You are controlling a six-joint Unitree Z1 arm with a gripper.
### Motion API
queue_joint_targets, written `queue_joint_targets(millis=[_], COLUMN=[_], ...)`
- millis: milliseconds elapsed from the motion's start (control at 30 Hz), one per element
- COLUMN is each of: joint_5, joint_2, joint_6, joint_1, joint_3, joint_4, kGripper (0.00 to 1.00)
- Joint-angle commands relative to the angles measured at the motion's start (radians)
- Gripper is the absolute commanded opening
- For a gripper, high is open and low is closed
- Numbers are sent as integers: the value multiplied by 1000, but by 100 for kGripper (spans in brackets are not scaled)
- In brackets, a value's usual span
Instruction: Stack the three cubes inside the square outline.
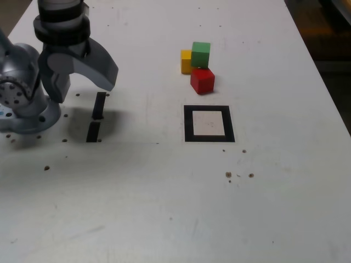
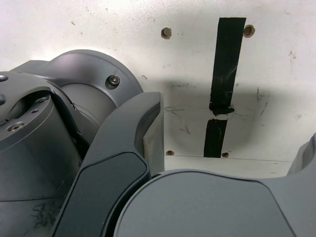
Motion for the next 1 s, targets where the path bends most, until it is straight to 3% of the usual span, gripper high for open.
queue_joint_targets(millis=[0,233,500,767,967], joint_5=[1,4,0,33,71], joint_2=[2,5,18,136,308], joint_6=[6,24,54,60,94], joint_1=[-2,-2,-27,-69,-66], joint_3=[1,-6,-156,-451,-741], joint_4=[-4,2,97,245,370], kGripper=[99,99,99,99,99])
